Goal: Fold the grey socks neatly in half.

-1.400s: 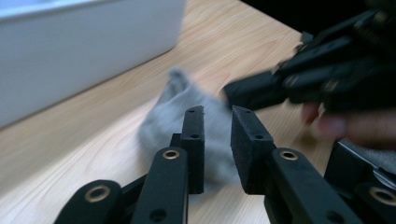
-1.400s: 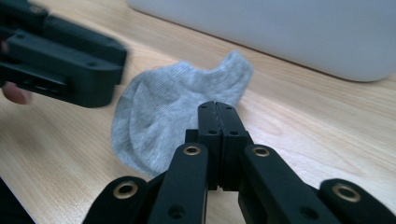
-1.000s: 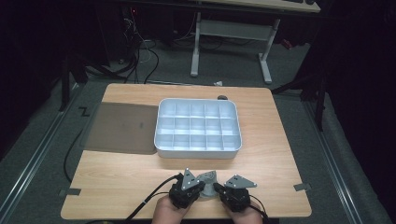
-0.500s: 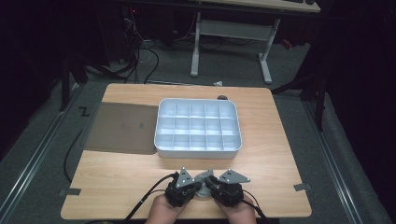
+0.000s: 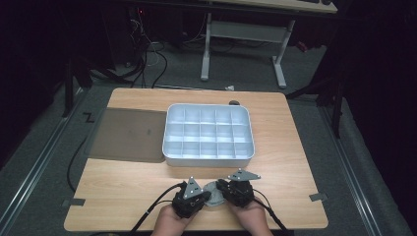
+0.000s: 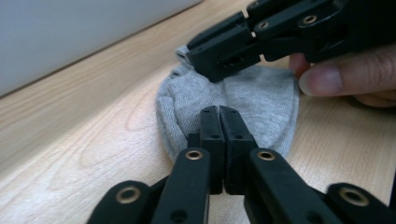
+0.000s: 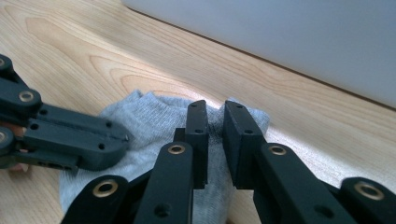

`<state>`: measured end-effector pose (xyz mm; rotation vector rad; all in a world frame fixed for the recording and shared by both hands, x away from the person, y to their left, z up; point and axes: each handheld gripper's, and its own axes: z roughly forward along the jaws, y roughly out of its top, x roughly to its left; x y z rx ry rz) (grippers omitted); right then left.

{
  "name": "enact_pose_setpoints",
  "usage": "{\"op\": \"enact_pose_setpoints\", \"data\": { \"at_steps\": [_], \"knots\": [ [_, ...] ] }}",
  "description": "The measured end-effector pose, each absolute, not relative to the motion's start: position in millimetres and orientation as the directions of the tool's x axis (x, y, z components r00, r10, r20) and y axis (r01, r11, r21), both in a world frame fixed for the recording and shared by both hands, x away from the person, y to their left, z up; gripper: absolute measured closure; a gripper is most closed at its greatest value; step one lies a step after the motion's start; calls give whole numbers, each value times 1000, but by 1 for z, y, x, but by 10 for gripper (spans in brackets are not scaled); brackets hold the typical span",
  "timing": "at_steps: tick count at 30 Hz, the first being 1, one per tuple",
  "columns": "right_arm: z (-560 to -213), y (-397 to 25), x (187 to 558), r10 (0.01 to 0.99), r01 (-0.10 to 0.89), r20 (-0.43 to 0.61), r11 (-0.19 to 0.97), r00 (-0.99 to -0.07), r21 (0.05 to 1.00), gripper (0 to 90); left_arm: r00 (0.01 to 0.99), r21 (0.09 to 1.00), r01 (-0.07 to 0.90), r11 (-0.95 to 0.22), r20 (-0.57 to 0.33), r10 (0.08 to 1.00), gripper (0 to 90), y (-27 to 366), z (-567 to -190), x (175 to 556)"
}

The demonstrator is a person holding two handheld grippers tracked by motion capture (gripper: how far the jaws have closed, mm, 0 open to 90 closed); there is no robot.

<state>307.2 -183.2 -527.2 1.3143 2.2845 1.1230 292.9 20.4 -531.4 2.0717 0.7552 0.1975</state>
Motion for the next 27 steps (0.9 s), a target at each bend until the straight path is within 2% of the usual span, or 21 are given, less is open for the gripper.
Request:
{"op": "enact_pose_setpoints", "data": {
  "at_steps": [3,5,12,14,18,21,27],
  "knots": [
    [-529,-182,304,831,594,117,283,-545,753,817,800,847,386,-365,-111,589,781,22,-526,289],
    [-529,-182,304,831,593,115,283,-544,754,818,787,851,377,-365,-87,610,771,20,-525,289],
    [-528,-181,303,826,587,99,304,-555,751,816,764,814,429,-393,-95,638,836,20,-532,293],
    [-525,-181,303,829,596,101,305,-550,743,789,760,811,439,-387,-105,641,851,20,-532,295],
    [-512,-184,280,818,559,92,302,-568,772,756,755,807,455,-377,-125,643,867,22,-533,297],
    [-518,-182,265,815,567,66,341,-576,750,746,753,805,463,-371,-135,644,882,22,-533,298],
    [-527,-190,259,821,573,59,342,-567,744,745,753,804,461,-375,-130,645,894,21,-533,298]
  ]
}}
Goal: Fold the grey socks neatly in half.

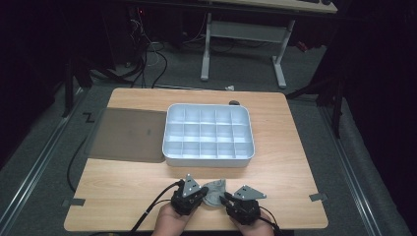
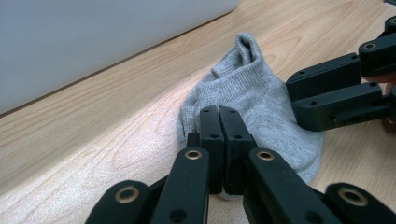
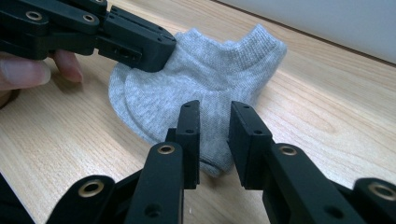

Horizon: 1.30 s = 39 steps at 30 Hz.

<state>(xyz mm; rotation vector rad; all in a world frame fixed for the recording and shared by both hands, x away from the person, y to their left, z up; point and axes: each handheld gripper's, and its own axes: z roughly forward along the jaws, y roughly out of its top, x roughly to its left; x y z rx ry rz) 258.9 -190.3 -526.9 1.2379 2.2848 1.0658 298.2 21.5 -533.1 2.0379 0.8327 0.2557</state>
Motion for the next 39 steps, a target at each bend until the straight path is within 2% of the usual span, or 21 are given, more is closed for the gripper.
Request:
{"op": "enact_pose_setpoints", "data": {
  "at_steps": [3,7,10,11,13,15,16,20,24,26,27,30,35,39],
  "knots": [
    [-520,-197,262,832,599,130,270,-540,754,670,750,804,466,-368,-138,647,893,22,-533,299],
    [-523,-206,272,833,682,286,141,-474,718,593,751,804,464,-371,-135,647,893,22,-533,298],
    [-529,-199,271,842,691,253,180,-476,700,576,751,804,464,-371,-136,646,893,22,-533,298],
    [-530,-197,269,845,686,245,181,-475,705,597,751,804,464,-371,-135,646,893,22,-533,298],
    [-531,-194,267,845,677,230,193,-482,711,672,752,804,462,-374,-132,646,893,22,-533,298],
    [-530,-192,267,842,664,215,206,-495,719,795,754,804,458,-379,-126,645,894,21,-533,298],
    [-527,-191,266,847,660,201,213,-493,721,817,754,805,453,-382,-118,646,894,21,-533,297],
    [-515,-183,264,852,618,125,259,-508,742,825,757,805,446,-391,-106,645,895,19,-533,296],
    [-504,-169,260,847,567,6,351,-532,745,825,756,805,450,-386,-114,644,894,20,-533,297],
    [-505,-166,261,850,563,-32,376,-526,736,825,758,809,459,-367,-141,637,847,23,-533,298],
    [-506,-166,262,854,573,-30,374,-520,729,825,758,812,459,-361,-146,636,798,24,-532,297],
    [-510,-170,266,864,595,-8,355,-504,721,825,765,829,441,-345,-146,627,779,26,-528,292],
    [-513,-172,266,866,601,3,345,-501,720,824,801,836,396,-379,-113,588,819,14,-523,283],
    [-513,-175,266,862,607,31,331,-506,722,825,782,805,441,-397,-128,610,838,10,-532,290]
  ]
}}
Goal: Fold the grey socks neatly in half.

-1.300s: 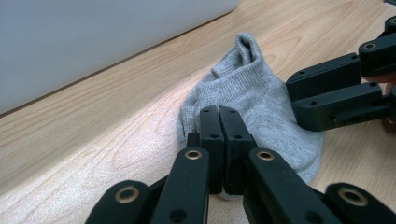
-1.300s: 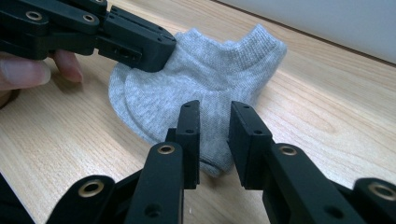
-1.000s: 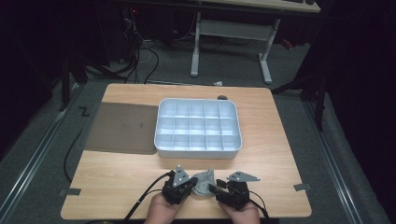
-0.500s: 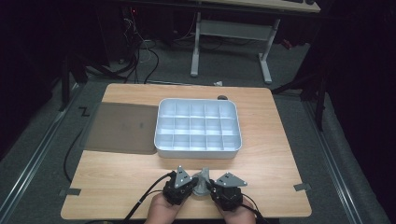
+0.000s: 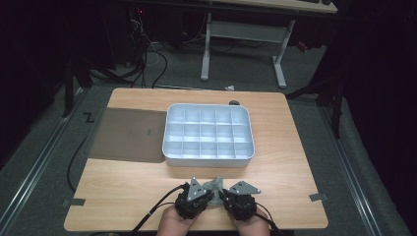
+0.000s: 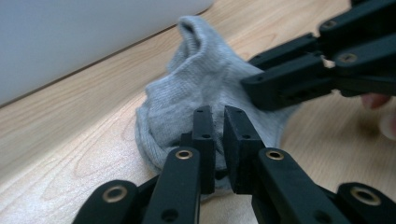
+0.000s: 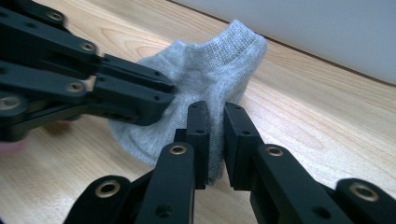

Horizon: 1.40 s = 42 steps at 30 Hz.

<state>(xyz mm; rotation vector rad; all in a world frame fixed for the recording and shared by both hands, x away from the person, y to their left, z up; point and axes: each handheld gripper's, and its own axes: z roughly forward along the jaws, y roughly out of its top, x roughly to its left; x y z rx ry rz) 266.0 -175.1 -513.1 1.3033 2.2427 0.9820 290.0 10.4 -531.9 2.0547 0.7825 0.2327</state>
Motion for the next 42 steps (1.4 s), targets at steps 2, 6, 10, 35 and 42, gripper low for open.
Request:
{"op": "enact_pose_setpoints", "data": {
  "at_steps": [2,6,10,35,42],
  "knots": [
    [-511,-176,265,859,605,39,327,-511,726,824,788,801,438,-408,-124,603,846,9,-532,291],
    [-504,-173,264,836,596,91,306,-542,742,819,788,798,448,-404,-138,600,858,9,-533,292],
    [-498,-177,264,820,583,126,279,-558,763,751,789,798,446,-405,-136,599,864,10,-533,292],
    [-527,-189,285,794,647,249,223,-554,729,900,790,790,468,-396,-173,588,875,11,-533,295],
    [-518,-198,265,808,612,205,227,-553,758,900,827,782,445,-436,-172,535,881,-6,-532,296]
  ]
}}
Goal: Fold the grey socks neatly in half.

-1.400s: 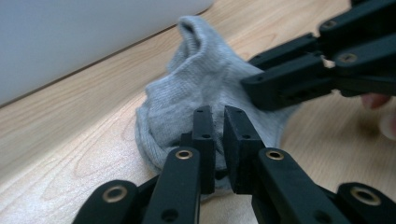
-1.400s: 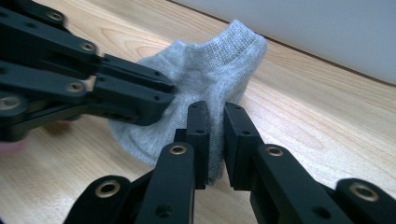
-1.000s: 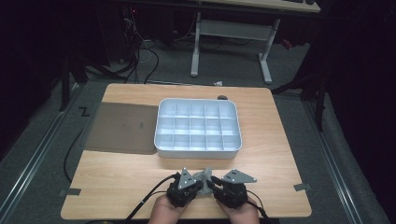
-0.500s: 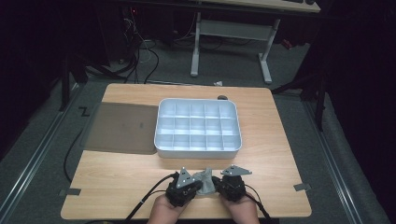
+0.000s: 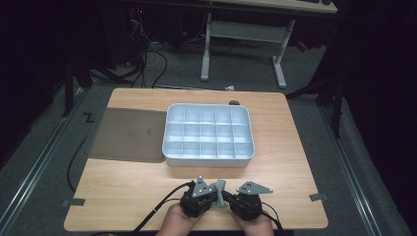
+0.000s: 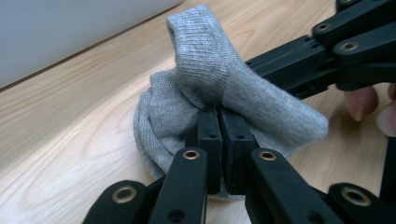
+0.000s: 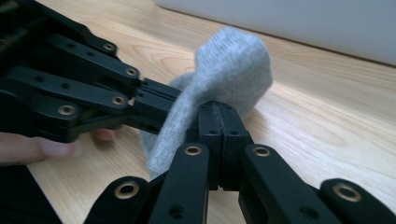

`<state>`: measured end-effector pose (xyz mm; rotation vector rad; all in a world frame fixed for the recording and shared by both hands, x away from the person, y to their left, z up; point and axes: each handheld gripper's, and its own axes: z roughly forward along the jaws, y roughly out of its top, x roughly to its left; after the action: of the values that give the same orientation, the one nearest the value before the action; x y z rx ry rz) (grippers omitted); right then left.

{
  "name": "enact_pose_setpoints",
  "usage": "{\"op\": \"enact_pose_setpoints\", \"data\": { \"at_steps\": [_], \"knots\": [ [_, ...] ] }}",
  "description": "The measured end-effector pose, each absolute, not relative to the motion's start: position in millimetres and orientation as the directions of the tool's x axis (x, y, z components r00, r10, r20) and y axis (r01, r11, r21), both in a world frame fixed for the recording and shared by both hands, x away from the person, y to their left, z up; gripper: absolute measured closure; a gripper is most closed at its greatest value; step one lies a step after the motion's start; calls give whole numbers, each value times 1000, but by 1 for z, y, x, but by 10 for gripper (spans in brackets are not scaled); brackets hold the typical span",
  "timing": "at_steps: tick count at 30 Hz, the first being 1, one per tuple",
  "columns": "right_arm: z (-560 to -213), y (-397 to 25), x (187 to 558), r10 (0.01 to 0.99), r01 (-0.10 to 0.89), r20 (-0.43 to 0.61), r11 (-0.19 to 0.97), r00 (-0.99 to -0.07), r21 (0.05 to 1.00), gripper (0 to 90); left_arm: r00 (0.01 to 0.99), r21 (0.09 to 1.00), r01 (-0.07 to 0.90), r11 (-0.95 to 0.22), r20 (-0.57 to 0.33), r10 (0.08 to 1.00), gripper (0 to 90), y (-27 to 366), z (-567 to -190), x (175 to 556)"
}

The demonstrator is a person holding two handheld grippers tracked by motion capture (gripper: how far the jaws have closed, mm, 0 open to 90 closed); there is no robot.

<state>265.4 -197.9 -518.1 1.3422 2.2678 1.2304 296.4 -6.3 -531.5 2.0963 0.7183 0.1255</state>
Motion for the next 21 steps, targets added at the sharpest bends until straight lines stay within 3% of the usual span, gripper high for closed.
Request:
{"op": "enact_pose_setpoints", "data": {
  "at_steps": [21],
  "knots": [
    [-529,-222,265,840,621,220,166,-496,766,900,801,819,443,-365,-178,572,689,11,-521,292]
  ]
}}
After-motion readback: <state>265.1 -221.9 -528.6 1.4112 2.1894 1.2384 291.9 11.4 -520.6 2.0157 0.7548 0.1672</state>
